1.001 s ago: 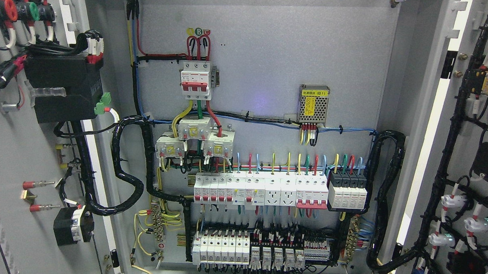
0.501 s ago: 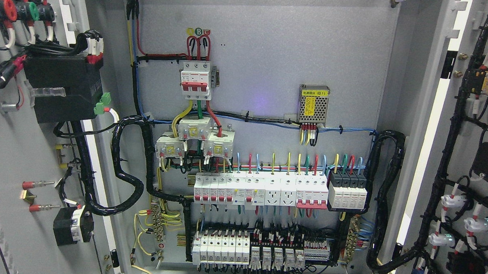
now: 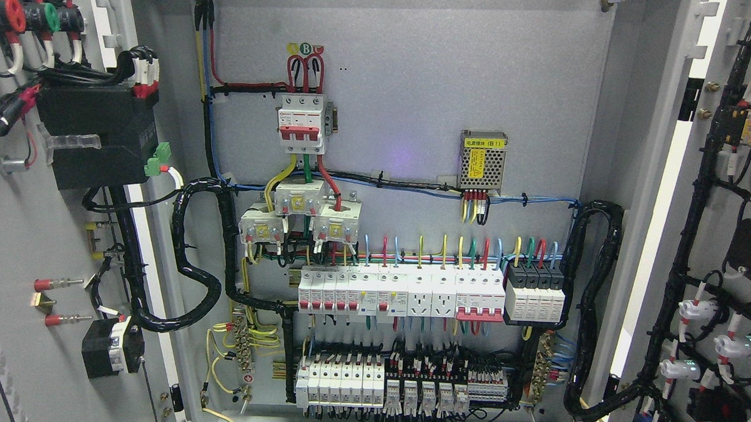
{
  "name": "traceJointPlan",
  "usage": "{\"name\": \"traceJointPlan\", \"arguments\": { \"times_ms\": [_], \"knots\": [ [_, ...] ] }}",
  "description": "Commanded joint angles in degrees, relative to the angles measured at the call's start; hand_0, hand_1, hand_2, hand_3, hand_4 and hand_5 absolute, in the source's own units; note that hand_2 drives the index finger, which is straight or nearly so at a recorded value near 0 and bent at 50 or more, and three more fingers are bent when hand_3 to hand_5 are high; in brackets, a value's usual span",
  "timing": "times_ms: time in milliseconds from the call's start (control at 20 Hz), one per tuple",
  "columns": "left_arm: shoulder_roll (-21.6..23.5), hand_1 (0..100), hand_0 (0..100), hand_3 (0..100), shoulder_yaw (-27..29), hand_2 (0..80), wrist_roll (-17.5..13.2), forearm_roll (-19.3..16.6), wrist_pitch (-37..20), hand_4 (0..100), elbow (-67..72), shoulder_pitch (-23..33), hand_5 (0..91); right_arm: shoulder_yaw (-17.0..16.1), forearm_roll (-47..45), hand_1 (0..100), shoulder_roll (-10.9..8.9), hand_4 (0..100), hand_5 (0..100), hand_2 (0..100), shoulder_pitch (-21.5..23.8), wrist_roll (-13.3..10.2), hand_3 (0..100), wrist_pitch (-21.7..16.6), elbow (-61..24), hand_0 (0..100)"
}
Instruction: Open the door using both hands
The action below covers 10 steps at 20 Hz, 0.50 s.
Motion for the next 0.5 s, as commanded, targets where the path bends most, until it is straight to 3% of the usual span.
{"name": "traceJointPlan", "arguments": {
  "times_ms": [0,150,451],
  "knots": [
    [-1.9,0,0,0,0.0,0.0,0.0,-0.1,0.0,4,-1.7,0.0,0.0,-5.9,1.4,0,-1.38,0,0,0,6.7,-0.9,0,-1.1,-4.2,0],
    [-1.9,0,0,0,-0.1,0.0,0.0,-0.5,0.0,4,-1.8,0.0,0.0,-6.8,6.9,0,-3.23,0,0,0,10.0,-2.1,0,-2.2,-5.7,0],
    [-2.2,0,0,0,-1.2,0.0,0.2,-0.7,0.2,4,-10.8,0.6,0.0,-8.1,9.3,0,-4.37,0,0,0,15.4,-3.0,0,-5.3,-8.5,0]
  ]
}}
